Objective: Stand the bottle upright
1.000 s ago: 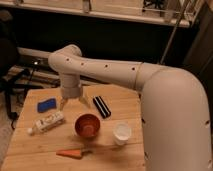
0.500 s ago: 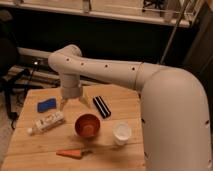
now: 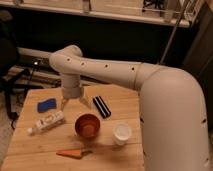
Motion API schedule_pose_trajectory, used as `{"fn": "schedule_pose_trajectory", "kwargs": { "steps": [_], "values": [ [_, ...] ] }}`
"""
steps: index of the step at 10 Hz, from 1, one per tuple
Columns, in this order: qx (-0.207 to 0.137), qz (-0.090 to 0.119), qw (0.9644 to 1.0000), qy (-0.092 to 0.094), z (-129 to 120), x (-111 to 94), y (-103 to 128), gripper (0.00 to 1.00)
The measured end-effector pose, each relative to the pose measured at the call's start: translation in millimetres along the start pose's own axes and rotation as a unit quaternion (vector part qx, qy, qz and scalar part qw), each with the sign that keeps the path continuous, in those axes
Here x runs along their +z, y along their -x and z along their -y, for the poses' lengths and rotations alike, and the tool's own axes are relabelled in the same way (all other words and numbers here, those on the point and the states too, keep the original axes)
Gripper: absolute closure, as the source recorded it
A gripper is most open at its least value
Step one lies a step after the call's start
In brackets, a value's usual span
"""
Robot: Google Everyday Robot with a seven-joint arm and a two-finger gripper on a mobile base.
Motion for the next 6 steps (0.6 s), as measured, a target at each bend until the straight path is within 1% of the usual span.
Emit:
{"fn": "schedule_pose_trajectory", "kwargs": {
  "steps": [1, 2, 3, 4, 5, 6],
  "values": [
    [0.041, 0.018, 0.9989, 0.012, 0, 11, 0, 0.22],
    [0.075, 0.031, 0.9965, 0.022, 3, 20, -1, 0.22],
    [0.118, 0.046, 0.9914, 0.032, 14, 33, -3, 0.22],
    [0.149, 0.055, 0.9867, 0.034, 31, 46, -7, 0.22],
    [0.173, 0.054, 0.9831, 0.026, 57, 56, -14, 0.22],
    [0.182, 0.045, 0.9822, 0.015, 72, 58, -22, 0.22]
  ]
}}
